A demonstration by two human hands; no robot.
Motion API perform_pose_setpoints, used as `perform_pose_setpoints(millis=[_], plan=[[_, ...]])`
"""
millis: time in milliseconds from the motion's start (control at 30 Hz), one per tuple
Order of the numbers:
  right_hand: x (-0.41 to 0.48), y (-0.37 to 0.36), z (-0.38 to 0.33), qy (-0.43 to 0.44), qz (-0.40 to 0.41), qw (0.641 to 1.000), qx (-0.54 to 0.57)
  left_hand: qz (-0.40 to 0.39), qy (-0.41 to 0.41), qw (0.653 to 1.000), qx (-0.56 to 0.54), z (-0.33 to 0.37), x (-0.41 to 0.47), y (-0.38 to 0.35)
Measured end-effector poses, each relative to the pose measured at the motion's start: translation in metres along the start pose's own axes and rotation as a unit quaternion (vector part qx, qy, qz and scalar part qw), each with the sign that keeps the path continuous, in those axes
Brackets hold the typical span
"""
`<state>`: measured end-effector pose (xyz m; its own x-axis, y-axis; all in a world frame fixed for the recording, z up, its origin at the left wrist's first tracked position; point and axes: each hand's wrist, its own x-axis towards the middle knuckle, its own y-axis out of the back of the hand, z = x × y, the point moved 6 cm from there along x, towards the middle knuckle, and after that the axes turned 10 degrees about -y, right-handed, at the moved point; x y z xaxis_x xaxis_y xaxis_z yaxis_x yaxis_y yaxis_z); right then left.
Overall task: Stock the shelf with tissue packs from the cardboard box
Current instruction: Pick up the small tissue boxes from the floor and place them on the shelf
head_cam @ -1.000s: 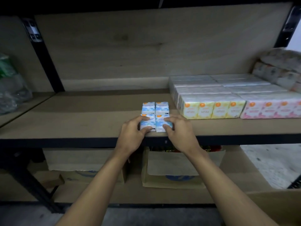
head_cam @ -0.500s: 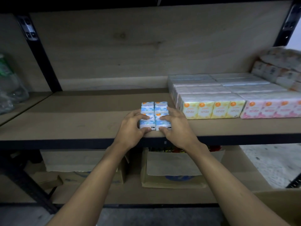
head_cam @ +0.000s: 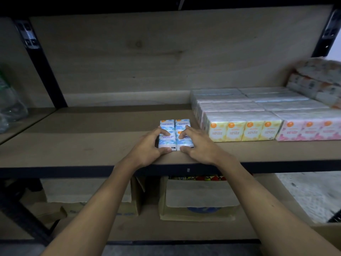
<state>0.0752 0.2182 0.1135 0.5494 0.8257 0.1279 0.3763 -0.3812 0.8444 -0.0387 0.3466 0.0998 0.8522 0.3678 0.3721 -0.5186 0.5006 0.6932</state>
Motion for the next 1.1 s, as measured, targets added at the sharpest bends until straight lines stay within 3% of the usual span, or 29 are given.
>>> perform_pose_setpoints(millis=[1100], plan=[[0.016,-0.003,0.013,0.007,-0.008,0.999,0.045,0.012,-0.003,1.0,-0.022,-0.03,0.014,-0.006]])
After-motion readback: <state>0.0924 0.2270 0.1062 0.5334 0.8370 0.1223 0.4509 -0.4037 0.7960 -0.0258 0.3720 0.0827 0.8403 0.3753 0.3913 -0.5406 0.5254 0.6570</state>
